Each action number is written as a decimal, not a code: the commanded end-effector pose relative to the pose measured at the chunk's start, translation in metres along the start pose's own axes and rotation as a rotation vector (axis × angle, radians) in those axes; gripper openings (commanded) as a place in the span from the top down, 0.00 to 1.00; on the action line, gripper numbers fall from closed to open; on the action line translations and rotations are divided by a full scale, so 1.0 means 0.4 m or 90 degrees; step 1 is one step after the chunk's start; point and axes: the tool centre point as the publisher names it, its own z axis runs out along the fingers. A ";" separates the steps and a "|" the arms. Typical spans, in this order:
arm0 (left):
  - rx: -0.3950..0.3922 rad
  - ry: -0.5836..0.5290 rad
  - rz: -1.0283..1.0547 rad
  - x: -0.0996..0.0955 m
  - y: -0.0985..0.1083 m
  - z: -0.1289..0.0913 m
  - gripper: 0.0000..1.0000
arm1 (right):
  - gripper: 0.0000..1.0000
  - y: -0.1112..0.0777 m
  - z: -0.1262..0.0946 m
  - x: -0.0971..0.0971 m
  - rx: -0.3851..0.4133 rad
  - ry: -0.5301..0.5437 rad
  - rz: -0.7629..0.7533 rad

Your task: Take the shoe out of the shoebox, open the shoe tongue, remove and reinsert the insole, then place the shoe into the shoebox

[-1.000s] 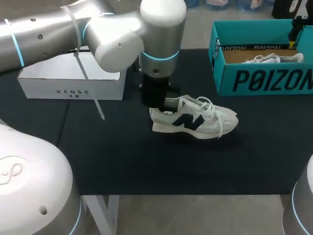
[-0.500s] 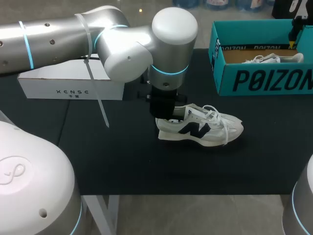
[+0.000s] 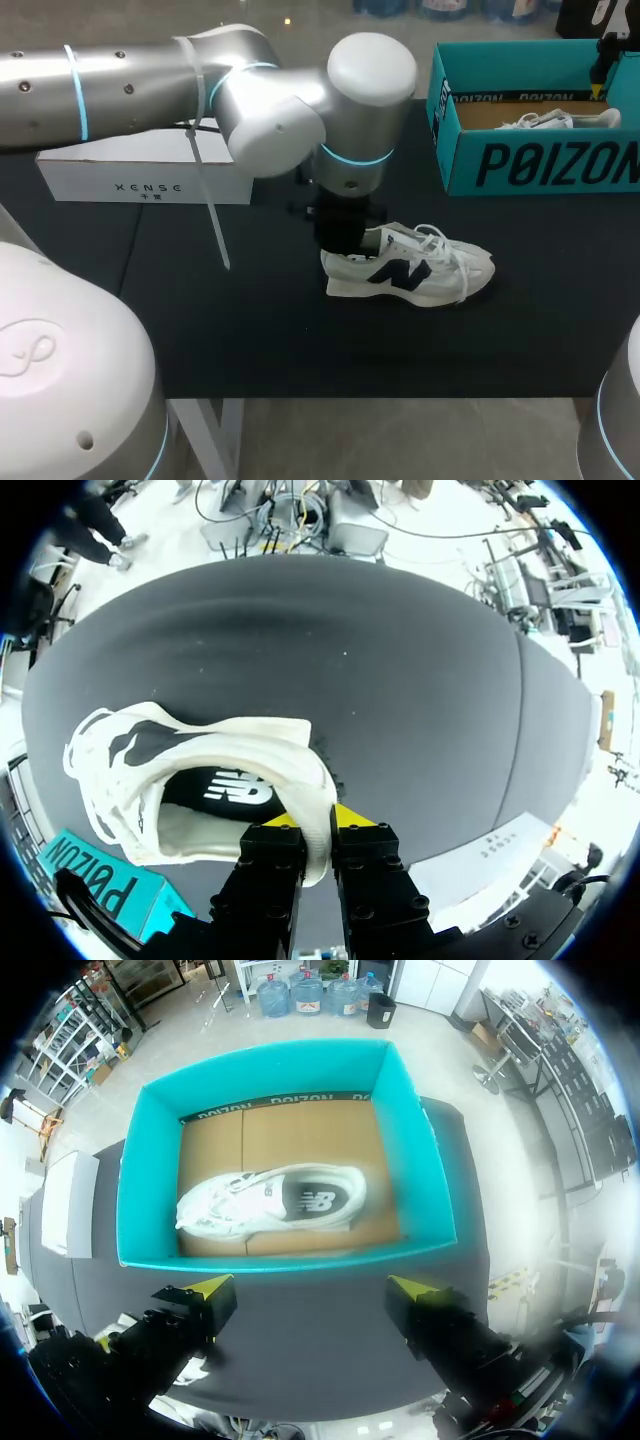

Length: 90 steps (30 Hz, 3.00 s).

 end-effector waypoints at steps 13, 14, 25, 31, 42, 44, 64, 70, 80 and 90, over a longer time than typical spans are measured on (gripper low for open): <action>-0.019 -0.025 -0.092 0.046 0.039 -0.079 0.00 | 0.00 0.001 0.001 0.000 0.000 0.000 0.000; -0.021 -0.036 -0.107 0.064 0.053 -0.101 0.00 | 0.00 0.001 0.001 0.000 0.000 0.000 0.000; 0.072 -0.232 -0.252 0.251 0.112 -0.222 0.00 | 0.00 0.001 0.001 0.000 0.000 0.000 0.000; 0.110 -0.293 -0.308 0.301 0.063 -0.256 0.00 | 0.00 0.001 0.001 0.000 0.000 0.000 0.000; 0.123 -0.304 -0.309 0.305 0.052 -0.256 0.00 | 0.00 0.001 0.001 0.000 0.000 0.000 0.000; 0.123 -0.304 -0.309 0.305 0.052 -0.256 0.00 | 0.00 0.001 0.001 0.000 0.000 0.000 0.000; 0.127 -0.316 -0.315 0.313 0.040 -0.258 0.00 | 0.00 0.001 0.001 0.000 0.000 0.000 0.000; 0.156 -0.420 -0.388 0.338 -0.011 -0.267 0.00 | 0.00 0.001 0.001 0.000 0.000 0.000 0.000; 0.343 -0.589 -0.527 0.336 -0.114 -0.217 0.00 | 0.00 0.001 0.001 0.000 0.000 0.000 0.000; 0.491 -0.650 -0.572 0.316 -0.133 -0.188 0.00 | 0.00 0.001 0.001 0.000 0.000 0.000 0.000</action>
